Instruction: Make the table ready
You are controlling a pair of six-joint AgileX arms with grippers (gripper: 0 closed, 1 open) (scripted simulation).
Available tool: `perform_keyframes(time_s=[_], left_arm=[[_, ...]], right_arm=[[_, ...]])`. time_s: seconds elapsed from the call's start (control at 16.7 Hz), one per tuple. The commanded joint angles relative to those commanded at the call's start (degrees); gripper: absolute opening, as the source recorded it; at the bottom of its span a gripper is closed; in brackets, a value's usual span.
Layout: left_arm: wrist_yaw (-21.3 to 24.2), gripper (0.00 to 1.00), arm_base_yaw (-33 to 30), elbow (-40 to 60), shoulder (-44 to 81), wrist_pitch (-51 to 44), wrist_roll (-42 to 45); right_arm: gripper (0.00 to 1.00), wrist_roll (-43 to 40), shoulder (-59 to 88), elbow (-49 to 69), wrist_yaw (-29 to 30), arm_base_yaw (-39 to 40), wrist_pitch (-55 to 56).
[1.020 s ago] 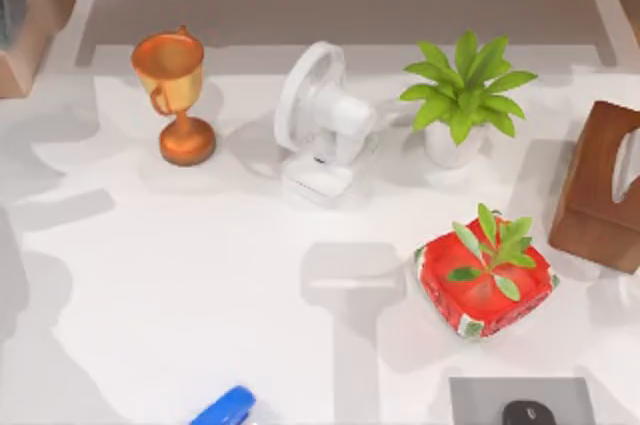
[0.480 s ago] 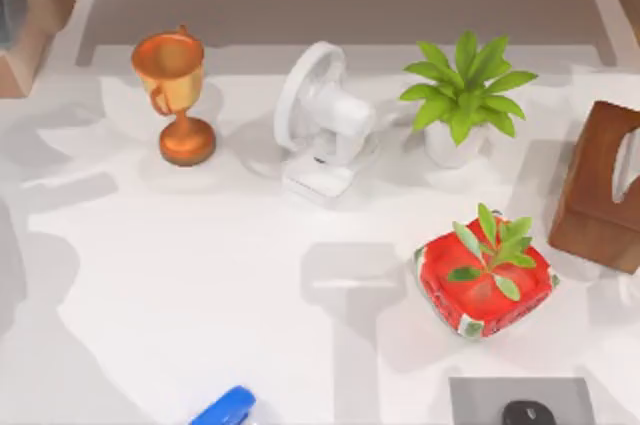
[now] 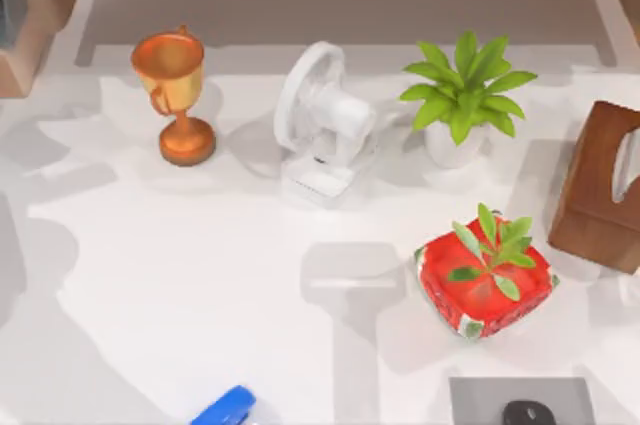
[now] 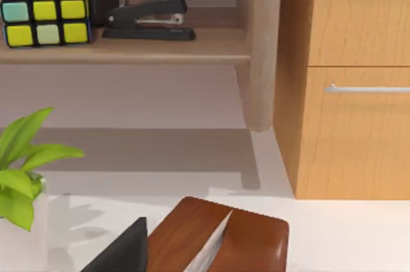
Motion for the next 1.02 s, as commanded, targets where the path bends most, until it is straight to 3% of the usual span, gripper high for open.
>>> perform_keyframes(time_s=[0.72, 1.02], left_arm=[[0.00, 0.98, 0.00, 0.00, 0.00, 0.00, 0.00], [0.00, 1.00, 0.00, 0.00, 0.00, 0.00, 0.00]], right_arm=[[1.00, 0.00, 0.00, 0.00, 0.00, 0.00, 0.00], [1.00, 0.00, 0.00, 0.00, 0.00, 0.00, 0.00]])
